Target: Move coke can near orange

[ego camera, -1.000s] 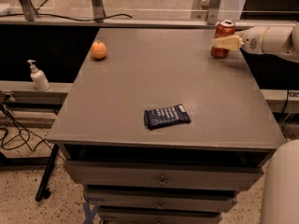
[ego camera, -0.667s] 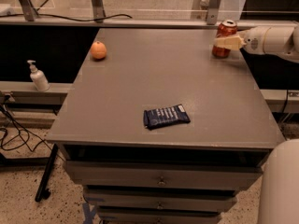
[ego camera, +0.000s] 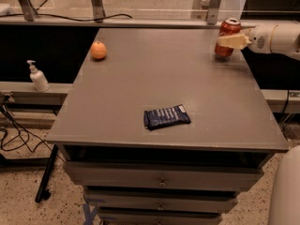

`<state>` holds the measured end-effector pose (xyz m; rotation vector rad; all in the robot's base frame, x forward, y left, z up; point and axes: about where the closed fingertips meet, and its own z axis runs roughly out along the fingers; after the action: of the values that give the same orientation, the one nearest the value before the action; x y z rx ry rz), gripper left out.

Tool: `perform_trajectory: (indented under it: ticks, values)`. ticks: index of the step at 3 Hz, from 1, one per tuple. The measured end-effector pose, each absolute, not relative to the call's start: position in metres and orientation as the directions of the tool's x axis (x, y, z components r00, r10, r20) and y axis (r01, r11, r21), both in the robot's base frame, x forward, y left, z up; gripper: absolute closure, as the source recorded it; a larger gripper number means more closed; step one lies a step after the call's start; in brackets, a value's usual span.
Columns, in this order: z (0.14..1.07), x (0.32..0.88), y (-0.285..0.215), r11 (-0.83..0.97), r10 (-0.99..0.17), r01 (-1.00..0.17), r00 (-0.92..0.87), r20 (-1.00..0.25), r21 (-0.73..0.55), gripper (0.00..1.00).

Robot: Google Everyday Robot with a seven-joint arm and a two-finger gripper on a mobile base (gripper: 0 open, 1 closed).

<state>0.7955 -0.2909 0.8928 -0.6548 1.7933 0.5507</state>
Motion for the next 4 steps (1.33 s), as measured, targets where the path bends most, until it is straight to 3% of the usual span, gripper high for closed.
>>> perform_trajectory:
  ticks: [3, 4]
  values:
    - [0.933, 0.689, -0.165, 0.389, -0.262, -0.921, -0.127, -0.957, 0.016, 1.0]
    - [0.935, 0.687, -0.159, 0.374, -0.26, -0.927, -0.117, -0.958, 0.011, 1.0]
